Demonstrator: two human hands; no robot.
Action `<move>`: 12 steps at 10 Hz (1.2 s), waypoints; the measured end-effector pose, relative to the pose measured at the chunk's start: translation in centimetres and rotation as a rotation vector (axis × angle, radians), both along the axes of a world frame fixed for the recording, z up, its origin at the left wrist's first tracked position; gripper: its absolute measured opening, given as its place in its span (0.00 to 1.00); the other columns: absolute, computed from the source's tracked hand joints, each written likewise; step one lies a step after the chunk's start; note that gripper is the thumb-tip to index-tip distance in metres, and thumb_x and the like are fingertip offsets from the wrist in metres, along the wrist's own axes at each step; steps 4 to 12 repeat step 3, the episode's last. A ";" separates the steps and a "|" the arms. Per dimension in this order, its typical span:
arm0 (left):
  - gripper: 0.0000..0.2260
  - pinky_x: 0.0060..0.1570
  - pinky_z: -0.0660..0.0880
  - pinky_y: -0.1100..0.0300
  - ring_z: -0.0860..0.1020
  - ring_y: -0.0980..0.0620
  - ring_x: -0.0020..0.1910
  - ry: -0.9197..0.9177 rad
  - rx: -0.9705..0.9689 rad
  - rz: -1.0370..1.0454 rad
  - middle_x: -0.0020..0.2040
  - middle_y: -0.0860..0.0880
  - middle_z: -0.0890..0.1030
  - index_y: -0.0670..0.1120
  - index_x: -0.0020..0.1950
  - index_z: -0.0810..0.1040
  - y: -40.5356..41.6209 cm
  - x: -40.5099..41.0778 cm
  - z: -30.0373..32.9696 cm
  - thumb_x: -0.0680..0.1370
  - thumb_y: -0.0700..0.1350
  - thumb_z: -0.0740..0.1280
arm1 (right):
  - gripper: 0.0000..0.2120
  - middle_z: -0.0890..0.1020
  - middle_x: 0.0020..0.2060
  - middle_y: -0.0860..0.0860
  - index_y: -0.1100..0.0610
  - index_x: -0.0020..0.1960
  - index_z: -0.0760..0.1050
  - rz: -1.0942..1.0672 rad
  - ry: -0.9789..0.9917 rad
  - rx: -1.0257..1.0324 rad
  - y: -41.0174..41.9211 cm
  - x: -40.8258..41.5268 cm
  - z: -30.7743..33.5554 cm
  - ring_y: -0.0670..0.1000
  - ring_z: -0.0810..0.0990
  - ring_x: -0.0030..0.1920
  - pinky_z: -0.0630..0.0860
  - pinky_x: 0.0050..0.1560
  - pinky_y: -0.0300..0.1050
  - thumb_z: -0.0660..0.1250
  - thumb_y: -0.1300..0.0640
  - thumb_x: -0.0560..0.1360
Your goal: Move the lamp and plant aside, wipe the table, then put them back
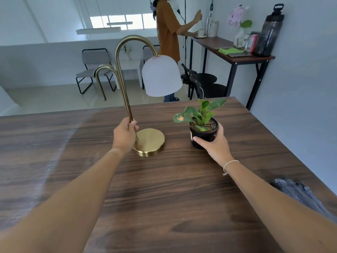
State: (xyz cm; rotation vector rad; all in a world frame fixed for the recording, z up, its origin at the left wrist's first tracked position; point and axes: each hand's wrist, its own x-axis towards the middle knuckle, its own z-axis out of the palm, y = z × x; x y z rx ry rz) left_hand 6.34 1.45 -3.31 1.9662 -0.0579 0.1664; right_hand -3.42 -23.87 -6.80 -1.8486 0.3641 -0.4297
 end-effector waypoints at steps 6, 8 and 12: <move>0.20 0.66 0.68 0.51 0.74 0.45 0.63 0.043 0.068 0.014 0.62 0.46 0.77 0.46 0.70 0.67 0.7 -2.0 -0.2 0.79 0.49 0.56 | 0.53 0.65 0.73 0.51 0.50 0.76 0.44 -0.029 0.041 0.058 -0.1 -1.5 -0.2 0.51 0.64 0.72 0.62 0.72 0.52 0.76 0.49 0.64; 0.20 0.66 0.68 0.51 0.74 0.45 0.63 0.043 0.068 0.014 0.62 0.46 0.77 0.46 0.70 0.67 0.7 -2.0 -0.2 0.79 0.49 0.56 | 0.53 0.65 0.73 0.51 0.50 0.76 0.44 -0.029 0.041 0.058 -0.1 -1.5 -0.2 0.51 0.64 0.72 0.62 0.72 0.52 0.76 0.49 0.64; 0.20 0.66 0.68 0.51 0.74 0.45 0.63 0.043 0.068 0.014 0.62 0.46 0.77 0.46 0.70 0.67 0.7 -2.0 -0.2 0.79 0.49 0.56 | 0.53 0.65 0.73 0.51 0.50 0.76 0.44 -0.029 0.041 0.058 -0.1 -1.5 -0.2 0.51 0.64 0.72 0.62 0.72 0.52 0.76 0.49 0.64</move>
